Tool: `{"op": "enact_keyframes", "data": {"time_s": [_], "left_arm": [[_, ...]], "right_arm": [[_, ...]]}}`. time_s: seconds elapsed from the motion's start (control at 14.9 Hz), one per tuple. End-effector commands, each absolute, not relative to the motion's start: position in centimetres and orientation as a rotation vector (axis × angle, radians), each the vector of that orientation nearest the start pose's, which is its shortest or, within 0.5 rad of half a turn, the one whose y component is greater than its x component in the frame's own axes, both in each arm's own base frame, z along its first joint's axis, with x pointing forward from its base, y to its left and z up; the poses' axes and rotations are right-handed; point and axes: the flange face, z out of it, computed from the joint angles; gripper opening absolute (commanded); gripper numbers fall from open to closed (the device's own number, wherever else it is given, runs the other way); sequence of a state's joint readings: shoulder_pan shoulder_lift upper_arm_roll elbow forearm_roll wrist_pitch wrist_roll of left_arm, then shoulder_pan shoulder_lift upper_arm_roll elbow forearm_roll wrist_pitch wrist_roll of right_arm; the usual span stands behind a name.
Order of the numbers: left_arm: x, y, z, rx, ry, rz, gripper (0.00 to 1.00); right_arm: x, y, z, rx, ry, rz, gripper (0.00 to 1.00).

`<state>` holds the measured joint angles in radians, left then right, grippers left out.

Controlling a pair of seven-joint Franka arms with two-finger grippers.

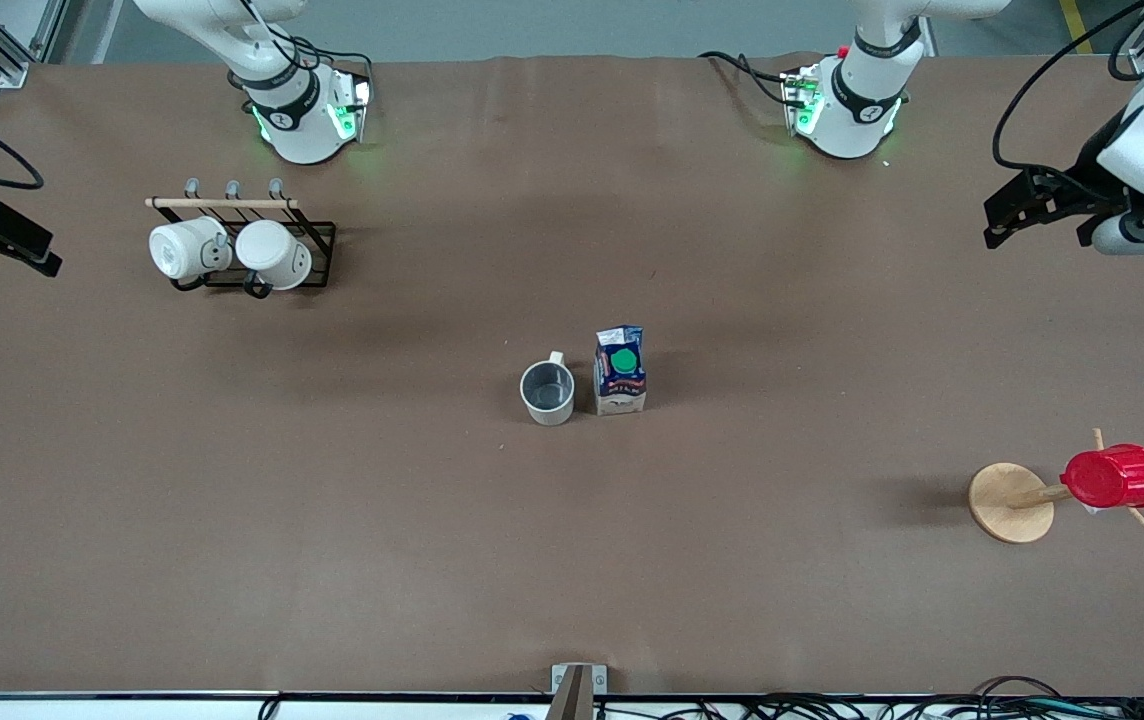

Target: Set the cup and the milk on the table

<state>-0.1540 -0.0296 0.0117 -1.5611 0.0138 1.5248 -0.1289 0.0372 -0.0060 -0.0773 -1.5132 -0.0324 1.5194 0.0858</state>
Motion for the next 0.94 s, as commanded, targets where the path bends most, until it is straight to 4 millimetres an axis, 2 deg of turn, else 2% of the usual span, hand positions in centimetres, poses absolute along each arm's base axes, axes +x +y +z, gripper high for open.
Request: {"op": "enact_keyframes", "data": {"time_s": [0.0, 0.87], "left_arm": [[55.48, -7.61, 64.04, -3.113, 0.048, 0.038, 1.00], [56.01, -7.92, 63.47, -3.132, 0.036, -0.041, 0.99]], "right_arm": [[54.67, -2.78, 65.36, -3.143, 0.192, -0.015, 1.00], [54.67, -2.70, 65.36, -3.143, 0.189, -0.015, 1.00]]}}
